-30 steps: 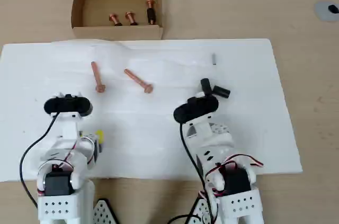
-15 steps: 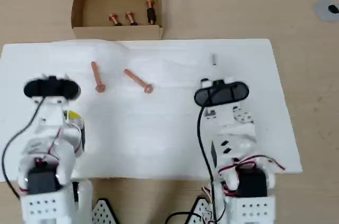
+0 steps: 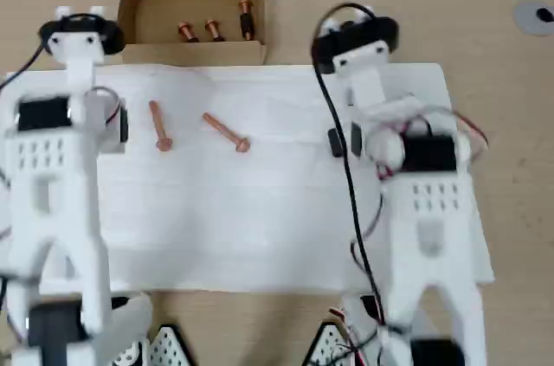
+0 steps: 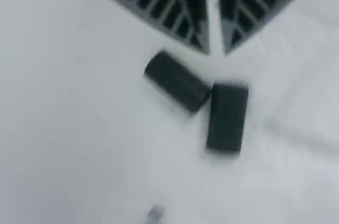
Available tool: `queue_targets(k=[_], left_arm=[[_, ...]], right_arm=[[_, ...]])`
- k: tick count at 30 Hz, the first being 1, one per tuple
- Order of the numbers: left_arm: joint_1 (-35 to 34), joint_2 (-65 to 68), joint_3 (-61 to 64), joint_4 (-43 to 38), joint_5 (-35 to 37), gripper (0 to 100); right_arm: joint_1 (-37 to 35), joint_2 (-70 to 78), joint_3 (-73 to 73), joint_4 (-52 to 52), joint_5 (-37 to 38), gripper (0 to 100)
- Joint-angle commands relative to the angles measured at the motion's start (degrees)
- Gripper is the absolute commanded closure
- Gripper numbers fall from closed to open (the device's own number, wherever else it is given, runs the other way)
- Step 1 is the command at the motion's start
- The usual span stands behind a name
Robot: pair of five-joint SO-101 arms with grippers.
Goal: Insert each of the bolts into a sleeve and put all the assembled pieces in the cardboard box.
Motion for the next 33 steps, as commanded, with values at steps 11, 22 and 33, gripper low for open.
queue_targets(k=[11, 22, 33], left_arm=[[18.5, 14.4, -24.9, 7.5, -37.1, 98], [19.4, 18.5, -24.2, 12.3, -66.3, 98], [21.5, 38.3, -36.0, 11.4, -71.2, 98]], right_arm=[[14.5, 10.2, -14.4, 10.0, 11.0, 98.6], [42.2, 10.1, -23.8, 15.0, 20.5, 98.6], [48.5, 10.3, -26.9, 16.7, 20.7, 98.6]])
